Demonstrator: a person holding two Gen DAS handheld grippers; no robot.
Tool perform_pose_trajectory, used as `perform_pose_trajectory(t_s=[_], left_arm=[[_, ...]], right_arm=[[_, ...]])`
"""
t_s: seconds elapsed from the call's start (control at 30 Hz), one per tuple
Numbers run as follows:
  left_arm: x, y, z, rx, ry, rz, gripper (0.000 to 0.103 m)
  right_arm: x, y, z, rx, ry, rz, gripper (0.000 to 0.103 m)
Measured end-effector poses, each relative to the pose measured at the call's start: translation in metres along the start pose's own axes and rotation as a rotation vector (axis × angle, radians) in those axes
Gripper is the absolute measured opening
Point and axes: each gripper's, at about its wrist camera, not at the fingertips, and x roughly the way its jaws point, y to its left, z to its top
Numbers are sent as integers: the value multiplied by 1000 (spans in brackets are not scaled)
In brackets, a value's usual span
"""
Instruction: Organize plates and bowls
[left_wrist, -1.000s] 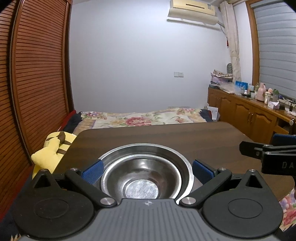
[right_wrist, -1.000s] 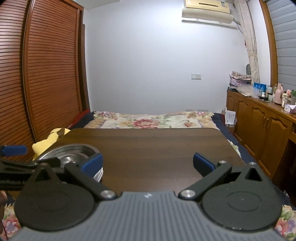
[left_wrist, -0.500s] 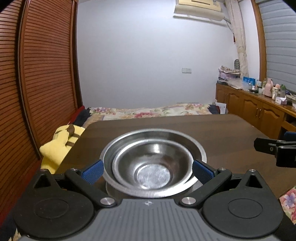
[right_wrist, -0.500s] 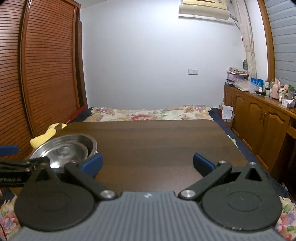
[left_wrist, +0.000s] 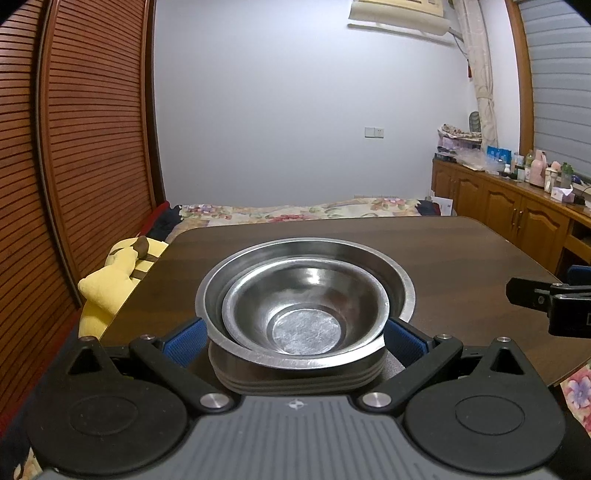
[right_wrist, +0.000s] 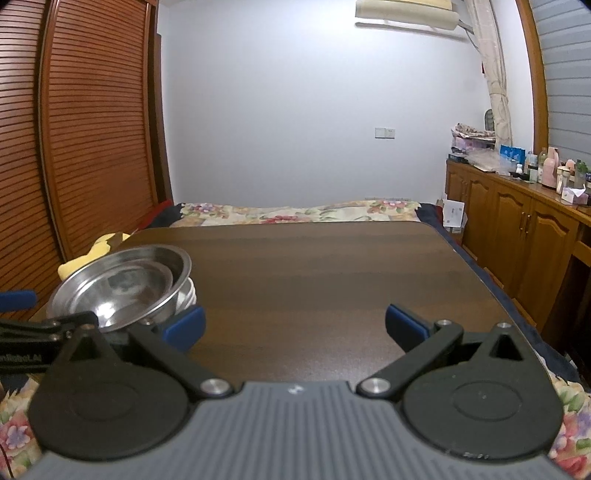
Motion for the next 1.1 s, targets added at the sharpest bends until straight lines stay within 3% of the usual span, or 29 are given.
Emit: perform_pose_trajectory(t_s=[1.1], left_arm=[[-2, 1, 2, -5, -2, 1, 103]], right_arm=[[-1, -6, -1, 6, -4, -2, 103]])
